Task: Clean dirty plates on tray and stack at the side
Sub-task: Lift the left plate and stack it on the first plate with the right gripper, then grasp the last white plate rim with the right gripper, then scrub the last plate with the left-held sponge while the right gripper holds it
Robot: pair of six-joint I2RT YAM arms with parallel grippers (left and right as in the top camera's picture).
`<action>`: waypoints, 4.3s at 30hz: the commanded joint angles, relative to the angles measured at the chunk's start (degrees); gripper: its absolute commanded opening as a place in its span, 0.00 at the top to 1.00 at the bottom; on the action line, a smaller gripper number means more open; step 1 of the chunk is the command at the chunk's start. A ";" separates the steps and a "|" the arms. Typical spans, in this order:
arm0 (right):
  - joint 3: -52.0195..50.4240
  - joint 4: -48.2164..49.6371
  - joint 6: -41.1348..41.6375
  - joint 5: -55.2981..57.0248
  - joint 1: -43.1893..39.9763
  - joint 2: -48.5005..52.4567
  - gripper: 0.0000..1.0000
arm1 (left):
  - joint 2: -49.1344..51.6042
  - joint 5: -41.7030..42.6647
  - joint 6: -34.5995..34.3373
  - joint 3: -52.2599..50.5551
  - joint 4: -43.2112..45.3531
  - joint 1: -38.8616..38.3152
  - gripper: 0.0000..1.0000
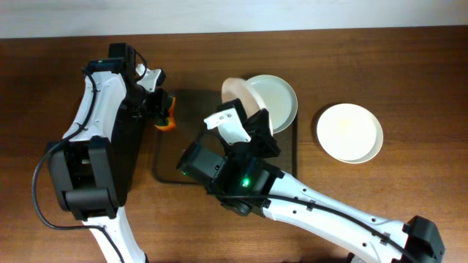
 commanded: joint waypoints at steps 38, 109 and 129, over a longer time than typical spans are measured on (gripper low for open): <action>-3.43 11.91 23.30 -71.21 -49.05 10.25 0.51 | 0.00 -0.13 -2.99 1.05 0.09 -0.20 1.00; -3.41 19.30 27.17 -82.66 -30.93 27.06 0.96 | 13.79 -8.09 -1.01 -4.31 4.04 -17.55 1.00; -3.41 19.76 26.32 -82.71 -30.93 27.06 0.96 | 13.79 0.87 11.08 -13.35 3.52 -17.62 1.00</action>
